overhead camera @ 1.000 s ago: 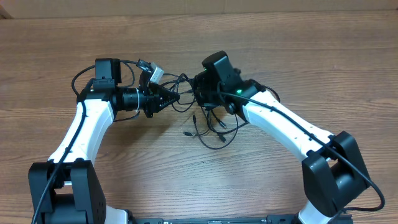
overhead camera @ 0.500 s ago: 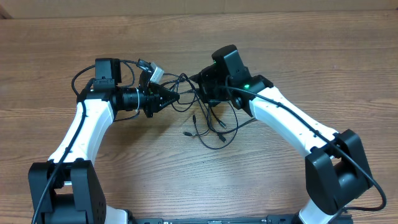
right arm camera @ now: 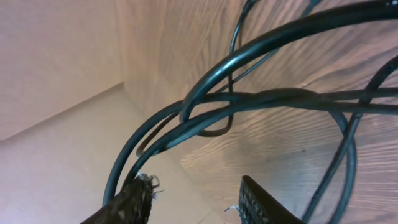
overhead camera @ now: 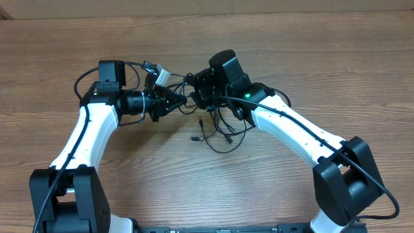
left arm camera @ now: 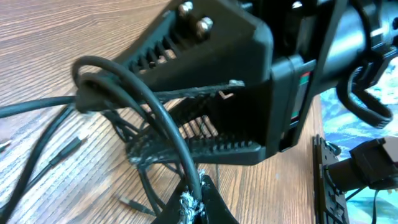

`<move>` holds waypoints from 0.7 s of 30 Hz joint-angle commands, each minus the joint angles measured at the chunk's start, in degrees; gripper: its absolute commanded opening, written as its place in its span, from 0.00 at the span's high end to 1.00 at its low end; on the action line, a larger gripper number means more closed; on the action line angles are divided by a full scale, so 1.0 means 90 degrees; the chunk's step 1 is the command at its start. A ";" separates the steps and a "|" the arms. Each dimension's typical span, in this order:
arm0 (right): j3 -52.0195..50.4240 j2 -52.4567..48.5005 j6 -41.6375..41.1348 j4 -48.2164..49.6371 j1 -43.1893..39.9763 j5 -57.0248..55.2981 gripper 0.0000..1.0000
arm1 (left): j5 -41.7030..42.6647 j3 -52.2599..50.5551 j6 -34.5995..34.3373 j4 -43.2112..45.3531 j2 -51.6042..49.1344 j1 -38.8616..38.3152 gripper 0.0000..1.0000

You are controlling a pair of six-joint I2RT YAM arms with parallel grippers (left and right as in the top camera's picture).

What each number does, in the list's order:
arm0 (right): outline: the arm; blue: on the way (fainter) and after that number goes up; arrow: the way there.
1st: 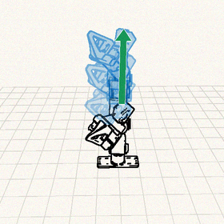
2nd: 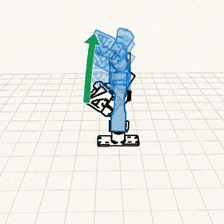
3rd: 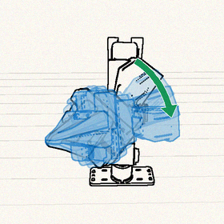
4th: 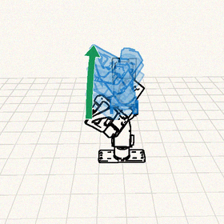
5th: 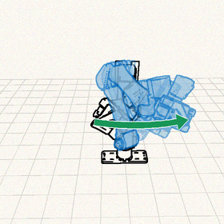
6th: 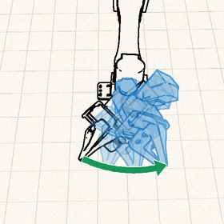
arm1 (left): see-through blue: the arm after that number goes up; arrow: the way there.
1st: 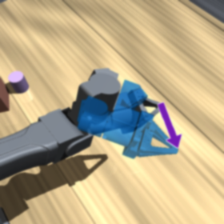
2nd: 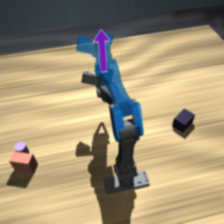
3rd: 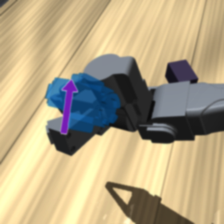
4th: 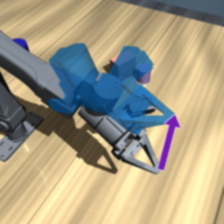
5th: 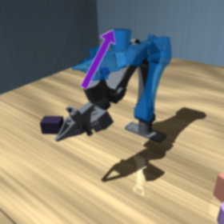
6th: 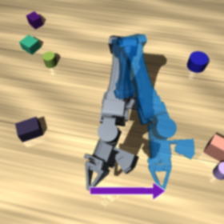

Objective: Untangle cables

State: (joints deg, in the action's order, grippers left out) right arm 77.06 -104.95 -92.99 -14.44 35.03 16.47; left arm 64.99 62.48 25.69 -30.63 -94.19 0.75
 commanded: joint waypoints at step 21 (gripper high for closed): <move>0.0017 -0.0622 0.0124 0.0520 0.0267 -0.1061 0.62 | 0.0500 -0.0046 0.0104 -0.0022 -0.0024 -0.0002 0.96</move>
State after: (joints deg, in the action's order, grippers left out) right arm 77.06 -107.77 -93.03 -9.82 36.91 9.41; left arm 66.92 62.48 25.69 -30.52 -94.19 0.82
